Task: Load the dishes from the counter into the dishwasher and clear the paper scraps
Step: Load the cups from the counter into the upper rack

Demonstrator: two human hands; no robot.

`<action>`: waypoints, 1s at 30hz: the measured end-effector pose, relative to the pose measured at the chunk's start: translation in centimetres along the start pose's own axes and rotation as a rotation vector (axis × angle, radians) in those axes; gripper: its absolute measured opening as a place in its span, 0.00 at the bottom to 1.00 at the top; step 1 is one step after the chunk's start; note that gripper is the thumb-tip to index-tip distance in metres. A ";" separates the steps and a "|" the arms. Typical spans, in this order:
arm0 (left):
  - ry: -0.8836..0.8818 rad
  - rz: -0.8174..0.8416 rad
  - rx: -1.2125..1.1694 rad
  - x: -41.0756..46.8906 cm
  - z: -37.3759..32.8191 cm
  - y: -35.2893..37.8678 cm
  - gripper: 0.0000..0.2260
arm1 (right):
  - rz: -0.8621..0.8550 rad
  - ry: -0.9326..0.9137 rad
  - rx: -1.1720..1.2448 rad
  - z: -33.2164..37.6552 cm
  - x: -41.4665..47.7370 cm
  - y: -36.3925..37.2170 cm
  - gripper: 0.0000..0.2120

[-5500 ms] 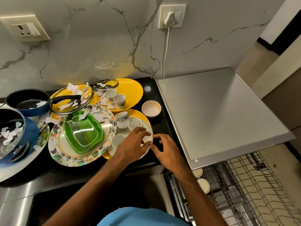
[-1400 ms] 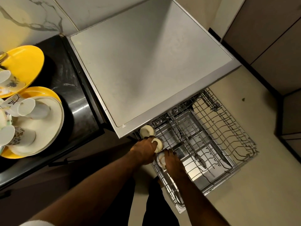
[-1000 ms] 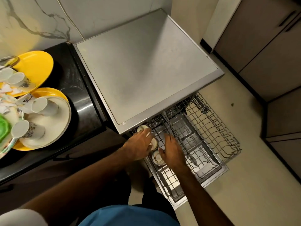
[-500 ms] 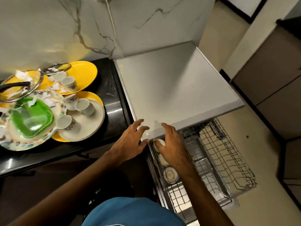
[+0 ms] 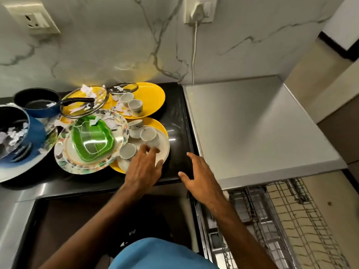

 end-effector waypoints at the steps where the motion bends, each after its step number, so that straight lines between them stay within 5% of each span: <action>1: -0.049 0.008 0.044 0.2 0.6 -0.1 0.19 | 0.005 -0.003 -0.003 0.1 0.0 0.1 0.35; 9: -0.171 0.150 0.157 2.9 6.9 0.1 0.16 | 0.046 -0.003 0.031 3.1 3.6 3.2 0.34; 21: 0.006 0.283 0.111 4.8 7.4 0.2 0.13 | -0.080 -0.004 0.178 4.6 6.9 5.7 0.28; 30: 0.271 0.387 -0.339 2.3 -2.2 -2.9 0.26 | -0.295 0.545 1.108 0.2 4.2 6.6 0.30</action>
Point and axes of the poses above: each hand's wrist, its own x-axis towards the middle knuckle, its own y-axis out of the palm, z = x × y, the point moved 9 cm from there along x, towards the middle knuckle, and after that the axes turned 13 degrees about -y, right-handed, at the moved point
